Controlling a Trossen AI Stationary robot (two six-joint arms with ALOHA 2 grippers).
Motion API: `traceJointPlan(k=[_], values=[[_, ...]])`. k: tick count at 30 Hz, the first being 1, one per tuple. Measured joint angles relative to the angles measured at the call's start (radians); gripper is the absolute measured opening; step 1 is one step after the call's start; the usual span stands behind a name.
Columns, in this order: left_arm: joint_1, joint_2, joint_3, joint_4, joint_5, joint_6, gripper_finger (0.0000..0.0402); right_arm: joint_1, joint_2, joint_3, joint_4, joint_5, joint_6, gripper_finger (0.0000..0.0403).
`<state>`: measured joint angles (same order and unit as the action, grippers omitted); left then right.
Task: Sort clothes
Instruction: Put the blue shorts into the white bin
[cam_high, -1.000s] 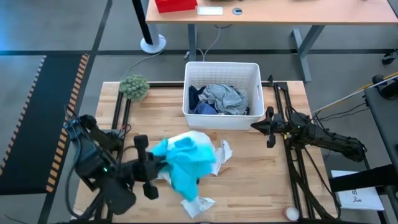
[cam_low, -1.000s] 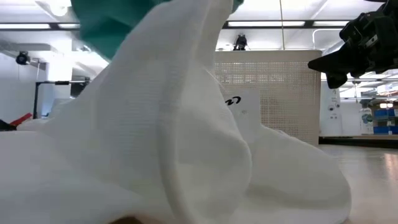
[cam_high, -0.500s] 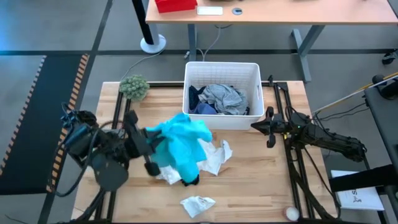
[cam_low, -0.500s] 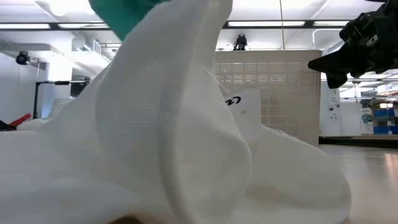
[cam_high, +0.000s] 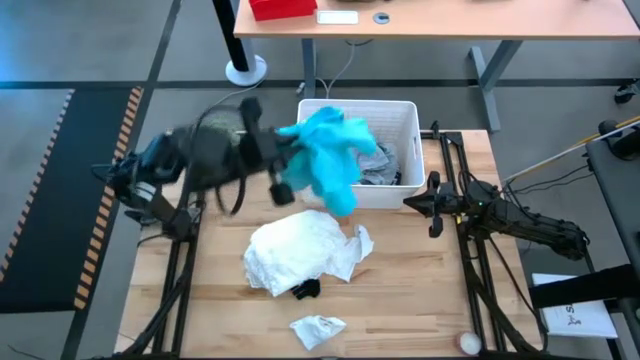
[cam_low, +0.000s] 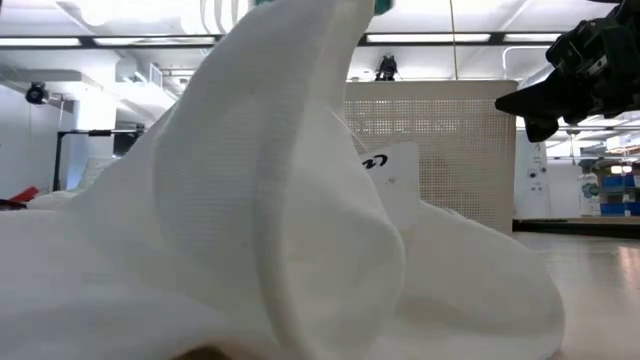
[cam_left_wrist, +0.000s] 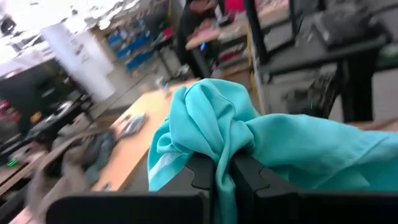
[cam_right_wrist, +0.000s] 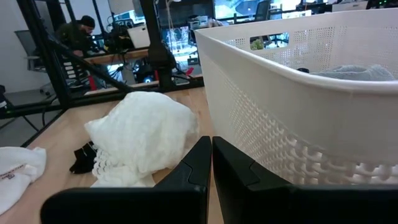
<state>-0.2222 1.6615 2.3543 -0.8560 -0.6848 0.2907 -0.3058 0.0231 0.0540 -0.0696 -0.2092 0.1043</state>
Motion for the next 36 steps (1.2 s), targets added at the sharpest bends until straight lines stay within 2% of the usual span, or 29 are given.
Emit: traceJointPlan(k=[3,7,11,19,23,28,33,36], values=[[0.139,0.005,-0.001,0.065,0.172,0.024,0.0004,0.0,0.0,0.0,0.0,0.0,0.0,0.0],[0.319,0.018,-0.026,0.086,0.358,-0.023,0.0004,0.0,0.0,0.0,0.0,0.0,0.0,0.0],[0.446,0.061,-0.044,0.079,0.491,-0.067,0.0004,0.0,0.0,0.0,0.0,0.0,0.0,0.0],[0.574,0.206,-0.096,0.104,0.519,-0.068,0.0004,0.0,0.0,0.0,0.0,0.0,0.0,0.0],[0.586,0.32,-0.099,0.114,0.574,-0.075,0.0004,0.0,0.0,0.0,0.0,0.0,0.0,0.0],[0.586,0.475,-0.097,0.124,0.588,-0.078,0.0004,0.0,0.0,0.0,0.0,0.0,0.0,0.0],[0.589,0.602,-0.097,0.124,0.595,-0.159,0.0004,0.0,0.0,0.0,0.0,0.0,0.0,0.0],[0.589,0.654,-0.097,0.127,0.635,-0.199,0.0004,0.0,0.0,0.0,0.0,0.0,0.0,0.0]])
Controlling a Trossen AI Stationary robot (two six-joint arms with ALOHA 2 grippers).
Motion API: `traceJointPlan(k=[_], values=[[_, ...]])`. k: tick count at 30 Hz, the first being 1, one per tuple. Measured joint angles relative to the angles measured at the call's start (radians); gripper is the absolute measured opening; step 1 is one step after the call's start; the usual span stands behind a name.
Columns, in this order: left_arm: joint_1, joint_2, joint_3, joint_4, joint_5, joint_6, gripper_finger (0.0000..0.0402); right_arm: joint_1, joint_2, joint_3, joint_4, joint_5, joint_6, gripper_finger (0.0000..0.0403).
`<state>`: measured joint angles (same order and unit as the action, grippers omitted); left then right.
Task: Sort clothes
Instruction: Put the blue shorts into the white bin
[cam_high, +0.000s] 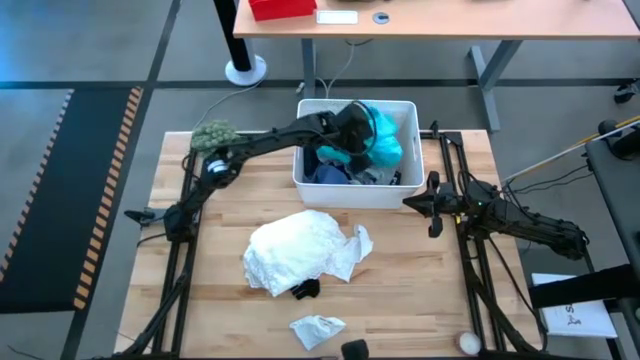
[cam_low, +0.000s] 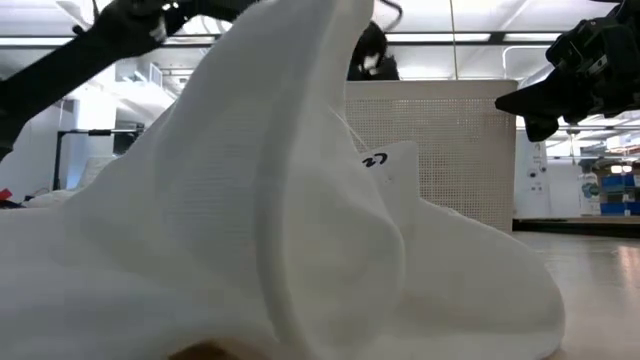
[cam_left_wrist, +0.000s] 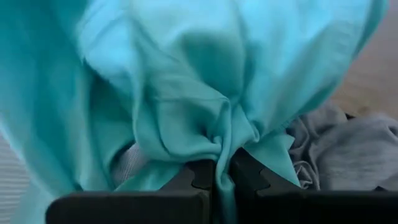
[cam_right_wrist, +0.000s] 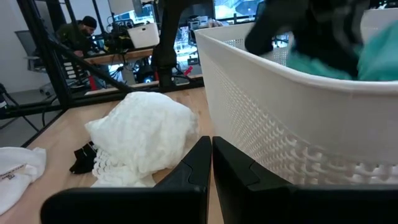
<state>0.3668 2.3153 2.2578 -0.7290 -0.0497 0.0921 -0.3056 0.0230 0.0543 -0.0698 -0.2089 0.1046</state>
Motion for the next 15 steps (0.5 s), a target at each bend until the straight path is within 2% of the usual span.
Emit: traceJointPlan(k=[8,15], values=[[-0.008,0.067,-0.004,0.015,0.059,-0.08,0.0004,0.0,0.0,0.0,0.0,0.0,0.0,0.0],[-0.011,0.073,-0.075,0.136,0.061,-0.168,0.0013,0.0,0.0,0.0,0.0,0.0,0.0,0.0]])
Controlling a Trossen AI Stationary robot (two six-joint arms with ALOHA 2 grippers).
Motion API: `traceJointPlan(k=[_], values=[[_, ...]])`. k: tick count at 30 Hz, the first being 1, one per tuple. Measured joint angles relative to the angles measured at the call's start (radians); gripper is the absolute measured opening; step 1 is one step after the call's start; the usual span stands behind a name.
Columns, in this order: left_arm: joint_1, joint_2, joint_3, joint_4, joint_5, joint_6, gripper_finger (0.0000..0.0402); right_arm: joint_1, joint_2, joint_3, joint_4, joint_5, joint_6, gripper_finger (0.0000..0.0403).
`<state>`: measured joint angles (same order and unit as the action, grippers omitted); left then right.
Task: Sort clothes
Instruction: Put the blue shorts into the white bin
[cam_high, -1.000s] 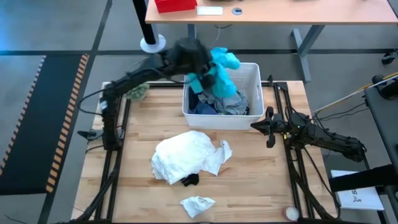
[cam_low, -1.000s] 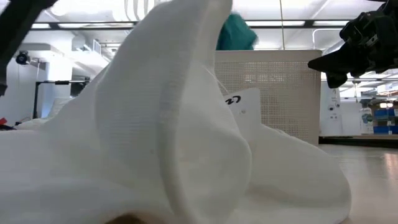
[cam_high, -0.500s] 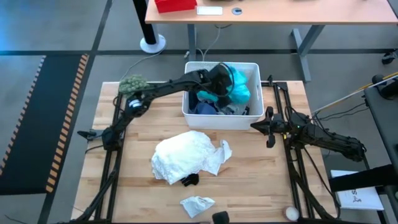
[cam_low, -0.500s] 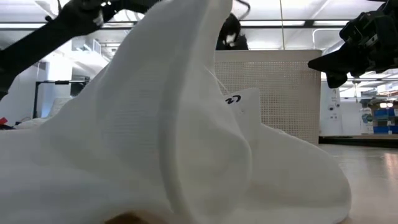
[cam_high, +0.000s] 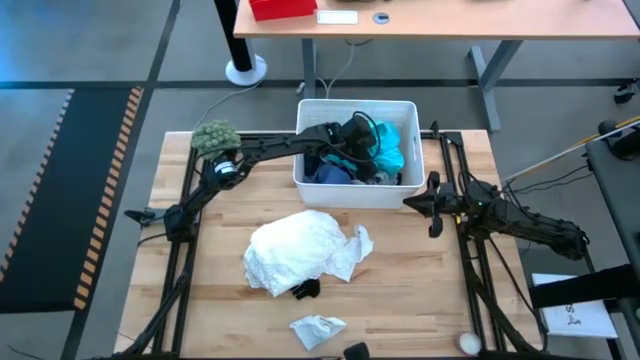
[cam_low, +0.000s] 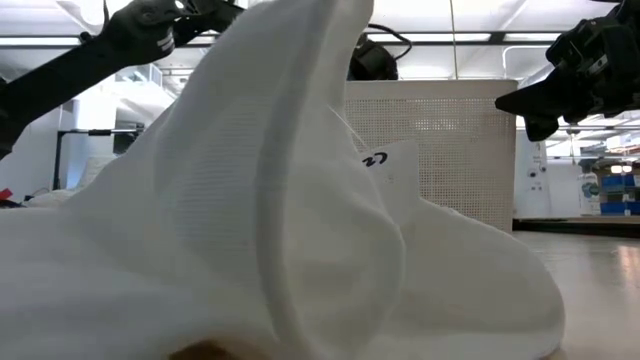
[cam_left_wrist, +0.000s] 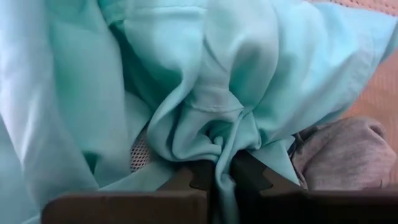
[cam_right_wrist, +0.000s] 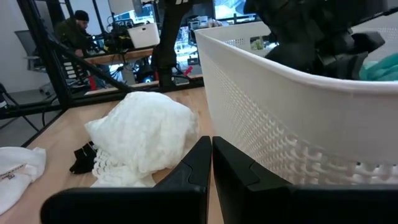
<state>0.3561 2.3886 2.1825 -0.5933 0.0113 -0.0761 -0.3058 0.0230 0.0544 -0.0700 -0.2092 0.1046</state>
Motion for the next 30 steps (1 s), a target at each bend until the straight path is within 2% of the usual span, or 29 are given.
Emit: traceJointPlan(k=[2,6,9,16,20,25,30], values=[[0.0,0.0,-0.016,0.027,0.0,-0.016,0.0026,0.0,0.0,0.0,0.0,0.0,-0.04,0.0],[-0.001,-0.001,-0.022,0.035,0.0,-0.02,0.0065,0.0,0.0,0.0,0.0,0.0,-0.263,0.0],[-0.004,-0.006,-0.01,0.026,0.002,-0.015,0.0103,0.0,0.0,0.0,0.0,0.0,-0.352,0.0],[-0.027,-0.059,0.074,-0.012,0.003,0.038,0.02,0.0,0.0,0.0,0.0,0.0,-0.335,0.0],[-0.055,-0.116,0.15,-0.08,0.003,0.101,0.0238,0.0,0.0,0.0,0.0,0.0,-0.279,0.0],[-0.092,-0.244,0.159,-0.102,0.002,0.146,0.0244,0.0,0.0,0.0,0.0,0.0,-0.28,0.0],[-0.119,-0.37,0.159,-0.123,-0.002,0.174,0.0217,0.0,0.0,0.0,0.0,0.001,-0.276,0.0]])
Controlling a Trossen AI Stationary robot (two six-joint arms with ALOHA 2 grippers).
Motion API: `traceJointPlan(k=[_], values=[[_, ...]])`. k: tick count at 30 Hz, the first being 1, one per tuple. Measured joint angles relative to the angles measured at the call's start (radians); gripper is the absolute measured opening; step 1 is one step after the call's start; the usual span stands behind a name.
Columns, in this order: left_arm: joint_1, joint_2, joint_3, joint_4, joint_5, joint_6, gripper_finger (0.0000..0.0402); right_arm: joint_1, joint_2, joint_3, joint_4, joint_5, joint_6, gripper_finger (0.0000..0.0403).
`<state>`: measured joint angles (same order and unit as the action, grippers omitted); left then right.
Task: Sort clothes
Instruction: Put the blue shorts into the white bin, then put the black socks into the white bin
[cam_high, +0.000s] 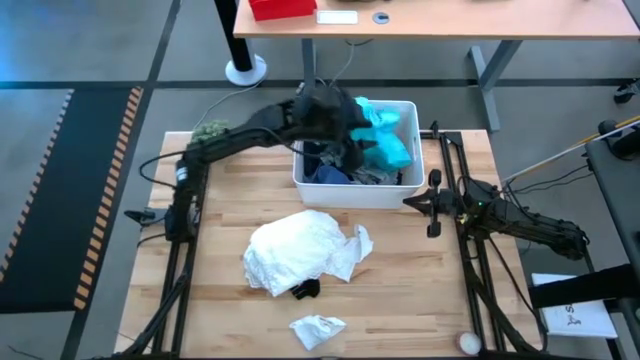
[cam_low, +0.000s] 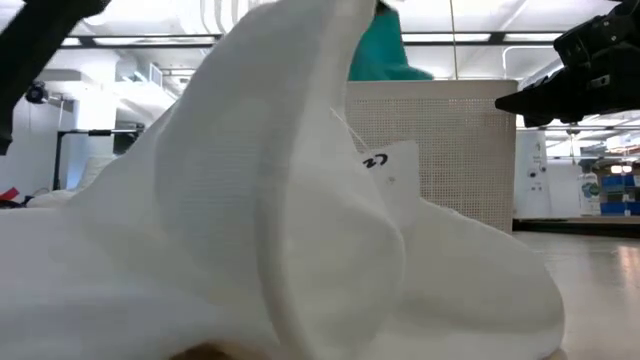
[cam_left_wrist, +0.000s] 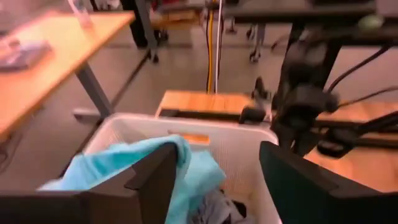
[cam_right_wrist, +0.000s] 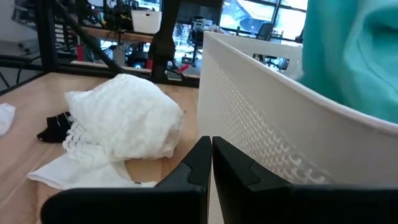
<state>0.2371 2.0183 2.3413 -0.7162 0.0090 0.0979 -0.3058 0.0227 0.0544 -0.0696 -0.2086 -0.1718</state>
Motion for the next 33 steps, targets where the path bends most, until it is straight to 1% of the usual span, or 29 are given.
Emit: traceJointPlan(k=[4,6,8,12,14,16,18,21,23,24,25,27,31,33], values=[[-0.004,-0.069,0.0,-0.025,0.0,0.002,0.0196,0.0,0.0,0.0,0.0,0.0,0.038,0.0],[-0.003,-0.083,0.0,-0.053,-0.003,0.001,0.0189,0.0,0.0,0.0,0.0,-0.001,0.062,0.0],[0.001,-0.086,0.0,-0.075,-0.039,0.003,0.0183,0.0,0.0,0.0,0.0,0.0,0.077,0.0],[0.009,-0.074,-0.024,-0.102,-0.154,0.024,0.0173,0.0,0.0,0.0,0.0,-0.001,0.1,0.0],[0.012,-0.064,-0.042,-0.131,-0.169,0.034,0.017,0.0,0.0,0.0,0.0,-0.001,0.102,0.0],[0.01,-0.059,-0.062,-0.193,-0.18,0.08,0.0162,0.0,0.0,0.0,0.0,0.0,0.103,0.0],[-0.005,-0.059,-0.077,-0.244,-0.22,0.129,0.0143,0.0,0.0,0.0,0.0,0.0,0.11,0.0],[-0.042,-0.066,-0.079,-0.329,-0.262,0.166,0.0087,0.0,0.0,0.0,0.0,0.0,0.11,0.0],[-0.073,-0.077,-0.079,-0.381,-0.251,0.167,0.0038,0.0,0.0,0.0,0.0,0.0,0.11,0.0],[-0.089,-0.084,-0.079,-0.408,-0.236,0.166,0.002,0.0,0.0,0.0,0.0,0.0,0.109,0.0],[-0.108,-0.088,-0.079,-0.436,-0.217,0.155,0.0011,0.0,0.0,0.0,0.0,0.0,0.11,0.0],[-0.156,-0.094,-0.079,-0.498,-0.2,0.133,0.0013,0.0,0.0,0.0,0.0,0.0,0.111,0.0],[-0.281,-0.096,-0.081,-0.642,-0.203,0.099,0.0004,0.0,0.0,0.0,0.0,0.0,0.111,0.0],[-0.351,-0.098,-0.095,-0.667,-0.206,0.059,0.0003,0.0,0.0,0.0,0.0,0.0,0.11,0.0]])
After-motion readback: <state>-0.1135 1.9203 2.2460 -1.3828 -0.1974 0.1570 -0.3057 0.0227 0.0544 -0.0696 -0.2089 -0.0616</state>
